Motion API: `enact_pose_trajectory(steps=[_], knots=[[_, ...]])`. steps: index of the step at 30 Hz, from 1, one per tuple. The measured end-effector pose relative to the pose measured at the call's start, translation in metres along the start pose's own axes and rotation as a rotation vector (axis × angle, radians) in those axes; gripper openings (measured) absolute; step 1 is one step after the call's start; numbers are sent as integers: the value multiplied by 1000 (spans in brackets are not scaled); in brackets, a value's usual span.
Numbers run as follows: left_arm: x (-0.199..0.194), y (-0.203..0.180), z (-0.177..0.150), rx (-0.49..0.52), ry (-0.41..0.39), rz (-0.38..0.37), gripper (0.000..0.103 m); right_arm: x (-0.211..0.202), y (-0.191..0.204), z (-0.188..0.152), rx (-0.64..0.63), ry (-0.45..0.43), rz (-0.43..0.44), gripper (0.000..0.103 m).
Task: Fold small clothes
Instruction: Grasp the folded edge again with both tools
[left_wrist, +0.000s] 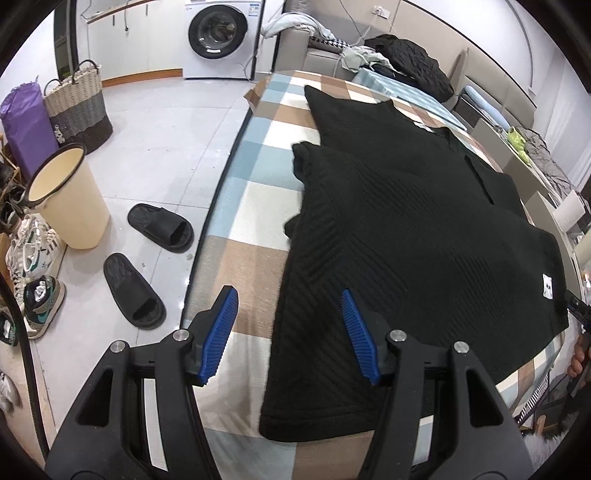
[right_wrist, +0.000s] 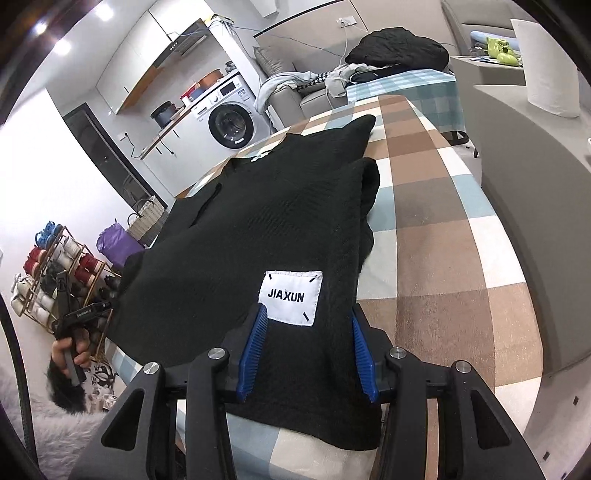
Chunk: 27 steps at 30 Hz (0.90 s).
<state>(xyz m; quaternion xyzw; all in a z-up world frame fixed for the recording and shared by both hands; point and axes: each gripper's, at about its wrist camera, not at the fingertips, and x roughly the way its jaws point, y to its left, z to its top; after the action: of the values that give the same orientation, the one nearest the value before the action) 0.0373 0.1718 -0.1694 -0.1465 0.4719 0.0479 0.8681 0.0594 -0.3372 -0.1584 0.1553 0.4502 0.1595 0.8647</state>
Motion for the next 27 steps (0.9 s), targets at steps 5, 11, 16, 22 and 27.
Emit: enact_pose_trajectory(steps=[5, 11, 16, 22, 27], knots=[[5, -5, -4, -4, 2, -16, 20, 0, 5, 2, -30, -41, -47, 10], [-12, -3, 4, -34, -92, -16, 3, -17, 19, 12, -63, -159, -45, 3], [-33, -7, 29, -50, -187, -53, 3, -30, 24, 31, -24, -257, -14, 3], [-35, -16, 76, -41, -264, -85, 3, -24, 22, 78, 47, -347, -25, 3], [-12, -20, 125, -42, -280, -87, 3, 1, 16, 125, 129, -369, -91, 3]])
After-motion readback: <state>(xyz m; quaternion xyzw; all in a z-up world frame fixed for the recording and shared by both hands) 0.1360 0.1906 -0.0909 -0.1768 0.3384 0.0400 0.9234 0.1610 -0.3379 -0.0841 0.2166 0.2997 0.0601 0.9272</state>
